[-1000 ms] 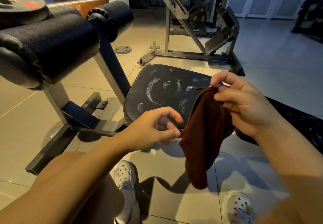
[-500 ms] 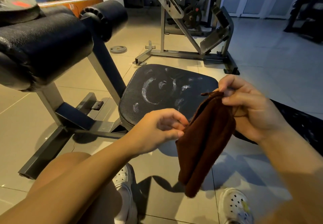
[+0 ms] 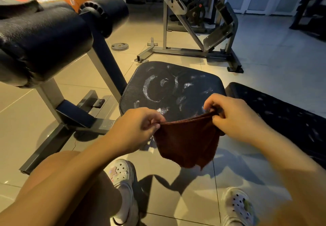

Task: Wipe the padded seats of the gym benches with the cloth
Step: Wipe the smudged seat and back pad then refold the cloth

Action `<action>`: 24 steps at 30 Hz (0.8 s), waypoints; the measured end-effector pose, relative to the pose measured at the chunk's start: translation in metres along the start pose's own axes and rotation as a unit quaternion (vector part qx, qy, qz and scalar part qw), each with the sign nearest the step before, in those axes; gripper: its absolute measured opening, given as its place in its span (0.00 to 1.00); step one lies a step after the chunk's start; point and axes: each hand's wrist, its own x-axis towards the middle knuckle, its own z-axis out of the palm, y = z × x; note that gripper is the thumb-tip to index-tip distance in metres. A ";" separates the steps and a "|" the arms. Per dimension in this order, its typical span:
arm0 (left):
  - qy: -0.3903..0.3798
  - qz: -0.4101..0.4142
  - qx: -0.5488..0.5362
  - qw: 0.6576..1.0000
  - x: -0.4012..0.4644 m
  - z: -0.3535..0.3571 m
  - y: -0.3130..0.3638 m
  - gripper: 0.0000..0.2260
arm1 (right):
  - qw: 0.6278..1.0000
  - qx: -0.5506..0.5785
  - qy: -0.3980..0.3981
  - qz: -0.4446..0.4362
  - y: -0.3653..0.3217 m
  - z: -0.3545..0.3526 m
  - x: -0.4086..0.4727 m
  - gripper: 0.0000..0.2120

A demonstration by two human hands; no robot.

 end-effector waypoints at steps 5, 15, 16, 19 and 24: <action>-0.097 -0.017 -0.039 0.994 -0.016 -0.013 -0.019 0.09 | 0.994 -0.105 0.011 -0.013 -0.014 0.022 0.015 0.10; 0.047 0.061 -0.335 0.939 -0.051 -0.029 -0.061 0.06 | 0.966 0.233 -0.072 -0.091 -0.109 0.061 0.091 0.14; 0.084 0.064 -0.361 0.926 -0.049 -0.028 -0.060 0.07 | 0.957 0.253 -0.090 -0.107 -0.123 0.062 0.102 0.15; 0.182 0.061 -0.366 0.911 -0.026 -0.020 -0.061 0.07 | 0.935 0.309 -0.135 -0.114 -0.145 0.060 0.134 0.14; 0.069 0.043 -0.118 0.990 0.048 -0.002 -0.090 0.11 | 0.938 0.301 -0.174 -0.002 -0.109 0.076 0.176 0.15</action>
